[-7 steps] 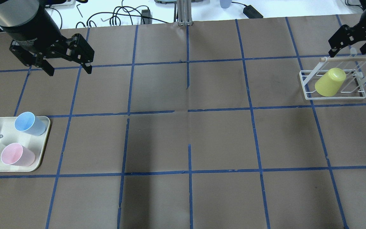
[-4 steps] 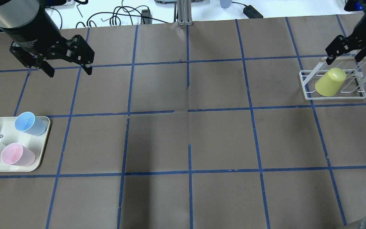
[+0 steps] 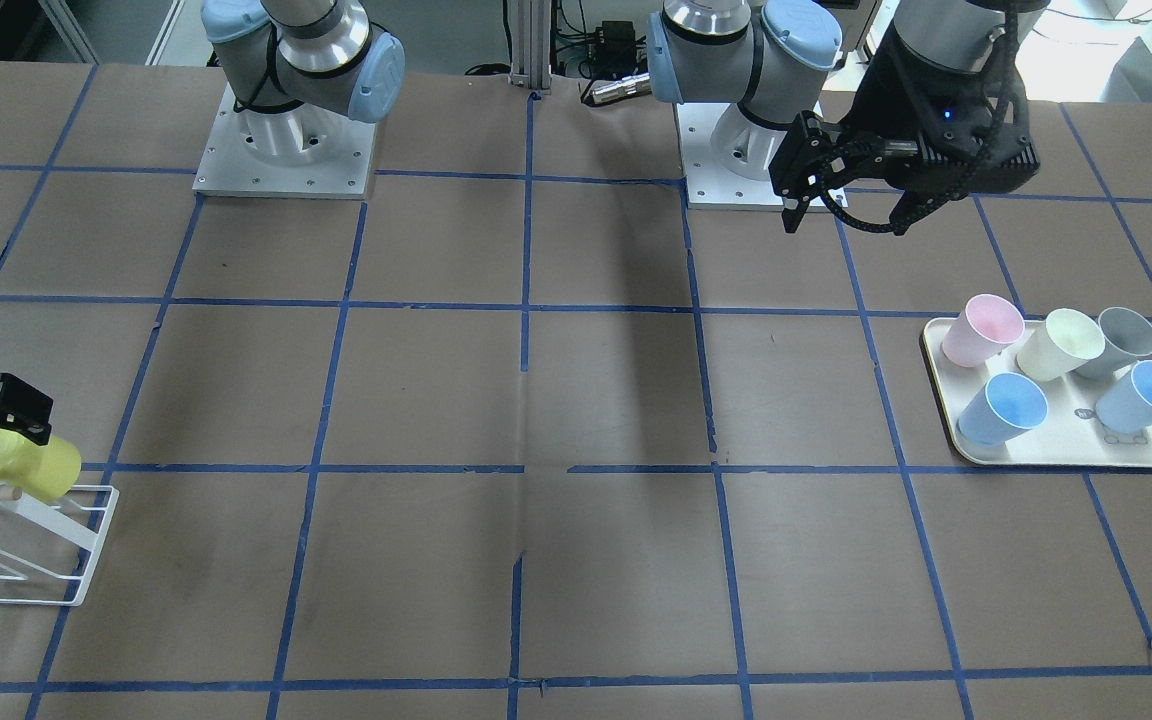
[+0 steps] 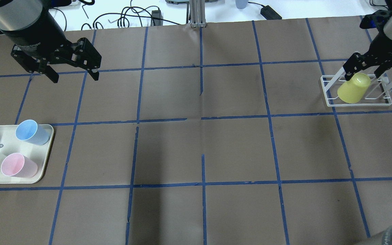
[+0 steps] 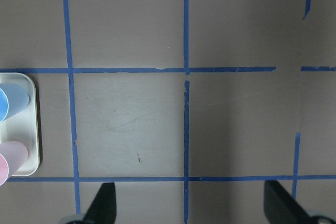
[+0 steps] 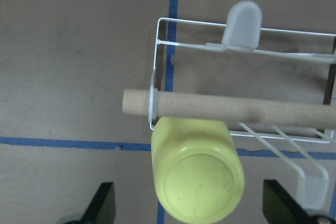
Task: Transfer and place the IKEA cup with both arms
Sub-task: 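Close the right gripper on the yellow cup's rim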
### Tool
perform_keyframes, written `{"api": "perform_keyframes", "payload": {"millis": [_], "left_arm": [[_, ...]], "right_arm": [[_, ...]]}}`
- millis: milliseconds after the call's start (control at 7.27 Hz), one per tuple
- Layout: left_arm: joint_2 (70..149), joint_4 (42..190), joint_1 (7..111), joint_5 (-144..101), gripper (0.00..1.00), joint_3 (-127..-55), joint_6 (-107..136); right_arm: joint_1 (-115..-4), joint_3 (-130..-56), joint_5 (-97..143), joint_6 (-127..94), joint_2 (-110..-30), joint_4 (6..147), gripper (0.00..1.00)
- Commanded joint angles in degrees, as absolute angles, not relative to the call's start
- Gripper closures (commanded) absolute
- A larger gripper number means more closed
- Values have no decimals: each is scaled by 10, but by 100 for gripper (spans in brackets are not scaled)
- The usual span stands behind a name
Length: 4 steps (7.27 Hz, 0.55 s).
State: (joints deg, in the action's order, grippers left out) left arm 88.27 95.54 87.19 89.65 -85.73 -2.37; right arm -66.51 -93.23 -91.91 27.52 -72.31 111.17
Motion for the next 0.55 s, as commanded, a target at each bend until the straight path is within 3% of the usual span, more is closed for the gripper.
{"api": "perform_keyframes", "payload": {"millis": [0,412], "left_arm": [[882,955,872,896,0,-856,-24],[882,955,872,896,0,-857,-24]], "right_arm": [[-664,-940,-921,277,-694,1150,0],[-664,-942,-920,274,-688,1151,0]]}}
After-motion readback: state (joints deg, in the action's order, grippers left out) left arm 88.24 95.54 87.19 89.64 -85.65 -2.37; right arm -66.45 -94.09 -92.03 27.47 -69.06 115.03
